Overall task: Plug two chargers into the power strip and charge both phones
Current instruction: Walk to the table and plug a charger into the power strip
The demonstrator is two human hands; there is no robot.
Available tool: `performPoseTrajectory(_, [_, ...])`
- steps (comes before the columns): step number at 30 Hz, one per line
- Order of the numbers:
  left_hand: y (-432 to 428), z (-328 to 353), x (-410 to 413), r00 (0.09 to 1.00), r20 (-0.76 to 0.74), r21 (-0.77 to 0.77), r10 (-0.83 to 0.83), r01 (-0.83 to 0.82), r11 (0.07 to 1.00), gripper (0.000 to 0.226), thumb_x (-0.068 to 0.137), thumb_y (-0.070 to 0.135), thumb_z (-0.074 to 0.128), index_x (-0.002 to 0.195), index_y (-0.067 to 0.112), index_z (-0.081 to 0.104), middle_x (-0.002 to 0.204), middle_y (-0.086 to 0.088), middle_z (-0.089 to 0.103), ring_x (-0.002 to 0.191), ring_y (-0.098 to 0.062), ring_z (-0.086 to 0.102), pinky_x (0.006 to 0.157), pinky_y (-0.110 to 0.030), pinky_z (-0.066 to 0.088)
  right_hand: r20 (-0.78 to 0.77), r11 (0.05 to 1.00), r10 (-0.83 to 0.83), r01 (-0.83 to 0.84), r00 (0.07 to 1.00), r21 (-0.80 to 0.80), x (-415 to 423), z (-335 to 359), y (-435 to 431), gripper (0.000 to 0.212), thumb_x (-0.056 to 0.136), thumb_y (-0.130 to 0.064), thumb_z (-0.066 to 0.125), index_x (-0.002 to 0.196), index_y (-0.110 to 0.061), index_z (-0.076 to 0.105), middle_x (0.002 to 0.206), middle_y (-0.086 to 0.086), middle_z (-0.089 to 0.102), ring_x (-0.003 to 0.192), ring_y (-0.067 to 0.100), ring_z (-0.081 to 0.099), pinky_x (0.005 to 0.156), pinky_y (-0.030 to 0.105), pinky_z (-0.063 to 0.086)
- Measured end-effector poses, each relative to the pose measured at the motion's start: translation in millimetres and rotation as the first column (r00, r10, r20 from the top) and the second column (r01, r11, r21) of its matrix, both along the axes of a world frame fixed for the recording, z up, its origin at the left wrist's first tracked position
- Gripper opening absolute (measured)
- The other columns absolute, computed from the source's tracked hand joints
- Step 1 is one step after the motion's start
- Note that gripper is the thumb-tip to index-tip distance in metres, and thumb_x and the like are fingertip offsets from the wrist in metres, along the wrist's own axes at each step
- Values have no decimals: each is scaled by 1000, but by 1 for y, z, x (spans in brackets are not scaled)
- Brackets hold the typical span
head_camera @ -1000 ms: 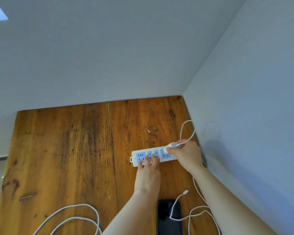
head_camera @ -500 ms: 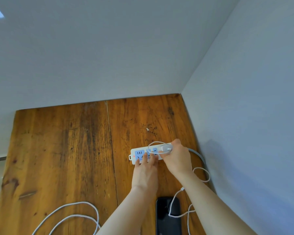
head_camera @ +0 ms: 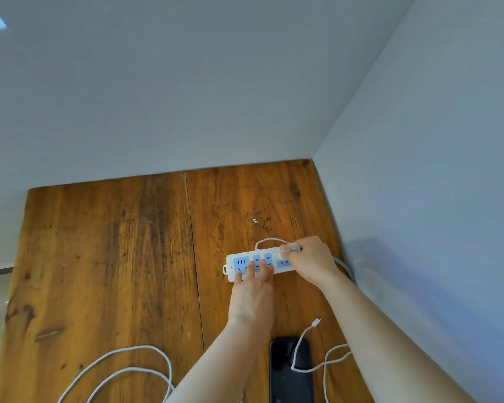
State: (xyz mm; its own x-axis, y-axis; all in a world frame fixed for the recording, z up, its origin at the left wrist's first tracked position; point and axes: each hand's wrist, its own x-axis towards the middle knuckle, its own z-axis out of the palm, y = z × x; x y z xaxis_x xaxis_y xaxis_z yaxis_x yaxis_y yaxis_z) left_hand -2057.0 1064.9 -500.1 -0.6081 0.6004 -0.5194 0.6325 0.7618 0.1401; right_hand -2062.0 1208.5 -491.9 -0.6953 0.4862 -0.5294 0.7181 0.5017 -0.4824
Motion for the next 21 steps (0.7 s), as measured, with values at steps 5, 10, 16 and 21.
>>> performPoseTrajectory(5, [1, 1, 0, 1000, 5, 0, 0, 0, 1000, 71, 96, 17, 49, 151, 12, 5, 160, -10, 8, 145, -35, 10, 115, -48, 19, 57, 996, 87, -89, 995, 29, -5, 5, 3, 36, 94, -41, 52, 104, -8, 65, 100, 8, 69, 74, 12, 63, 48, 13, 39])
performPoseTrajectory(10, [1, -2, 0, 1000, 3, 2, 10, -10, 1000, 72, 96, 18, 50, 152, 12, 5, 160, -11, 9, 145, -35, 10, 114, -48, 19, 119, 976, 144, -161, 982, 144, -11, 9, -3, 38, 92, -44, 52, 112, -12, 59, 102, 8, 69, 81, 18, 68, 57, 21, 53])
performPoseTrajectory(16, [1, -4, 2, 1000, -9, -5, -9, 9, 1000, 71, 95, 17, 50, 151, 10, 5, 160, -11, 9, 145, -36, 11, 114, -49, 21, 116, 971, 123, -143, 986, 192, -6, 7, -6, 39, 93, -44, 48, 113, -13, 61, 103, 7, 69, 80, 18, 68, 60, 23, 55])
performPoseTrajectory(21, [2, -2, 1, 1000, -2, -19, -11, 11, 1000, 73, 95, 16, 52, 151, 11, 6, 160, -11, 10, 145, -36, 12, 114, -49, 21, 87, 967, 70, -89, 994, 240, 2, 7, -13, 41, 92, -44, 51, 117, -13, 59, 107, 7, 68, 84, 19, 68, 53, 18, 49])
